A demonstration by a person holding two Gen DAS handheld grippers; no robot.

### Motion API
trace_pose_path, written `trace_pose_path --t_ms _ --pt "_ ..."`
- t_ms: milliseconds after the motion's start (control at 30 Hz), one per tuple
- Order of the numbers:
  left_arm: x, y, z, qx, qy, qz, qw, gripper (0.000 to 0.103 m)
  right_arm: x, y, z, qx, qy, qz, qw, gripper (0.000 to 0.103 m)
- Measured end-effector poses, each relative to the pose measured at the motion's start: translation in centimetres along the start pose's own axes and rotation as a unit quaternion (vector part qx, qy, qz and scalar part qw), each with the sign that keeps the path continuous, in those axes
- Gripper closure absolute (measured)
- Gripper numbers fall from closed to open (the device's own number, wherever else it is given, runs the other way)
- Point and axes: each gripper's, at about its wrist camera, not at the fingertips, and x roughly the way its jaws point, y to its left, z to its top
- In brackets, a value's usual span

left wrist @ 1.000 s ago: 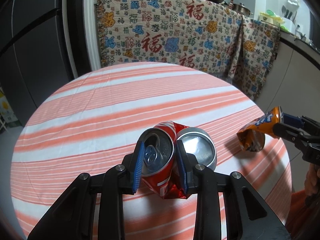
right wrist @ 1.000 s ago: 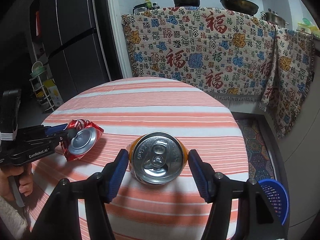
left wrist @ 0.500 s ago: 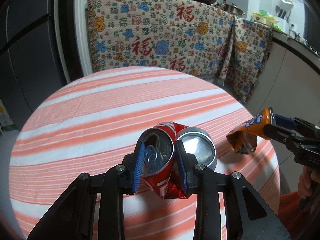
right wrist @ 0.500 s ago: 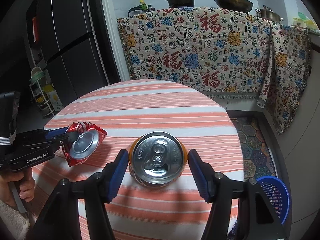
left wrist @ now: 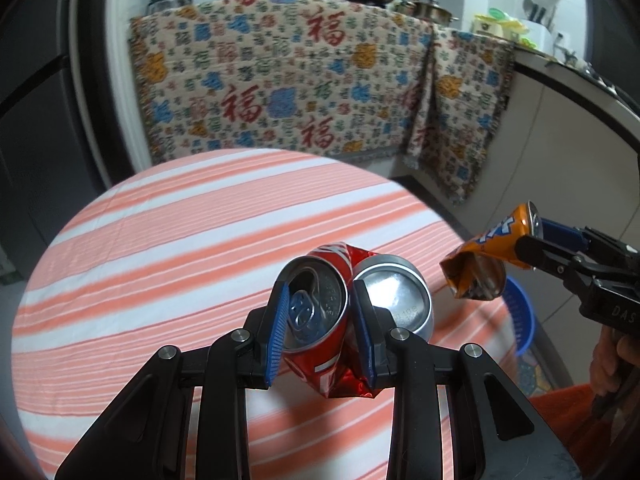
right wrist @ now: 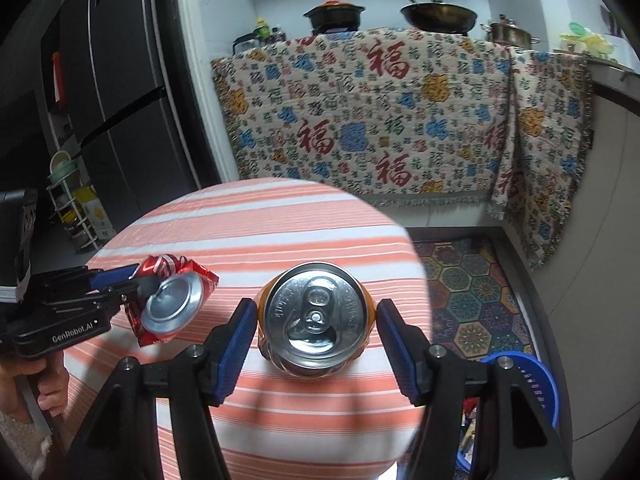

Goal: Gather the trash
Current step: 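Carry both cans over the blue wastebasket and open both tools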

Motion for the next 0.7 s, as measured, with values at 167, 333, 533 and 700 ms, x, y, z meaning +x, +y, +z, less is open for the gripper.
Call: trace_pose_path --t_ms 167,333,533,700 --pt "0.4 -3.8 1.2 0.019 -0.002 -0.021 0.9996 0.072 -1.7 -3.0 -0.1 0.018 -0.011 -0.015 1.000 0.040" --pt "1.6 -8.7 2.6 0.047 0.000 -0.050 0.9977 0.072 -4.0 -7.1 -0.1 0.040 -0.027 -0.043 0.998 0.040" --pt "4.2 -15.6 4.0 0.078 0.008 -0.090 0.9928 0.072 -7.0 -13.0 -0.1 0.059 -0.033 -0.092 0.993 0.040" --pt "7.2 -21.5 4.1 0.093 0.026 -0.118 0.9884 0.072 -7.6 -18.6 -1.0 0.091 -0.018 -0.126 0.988 0.040"
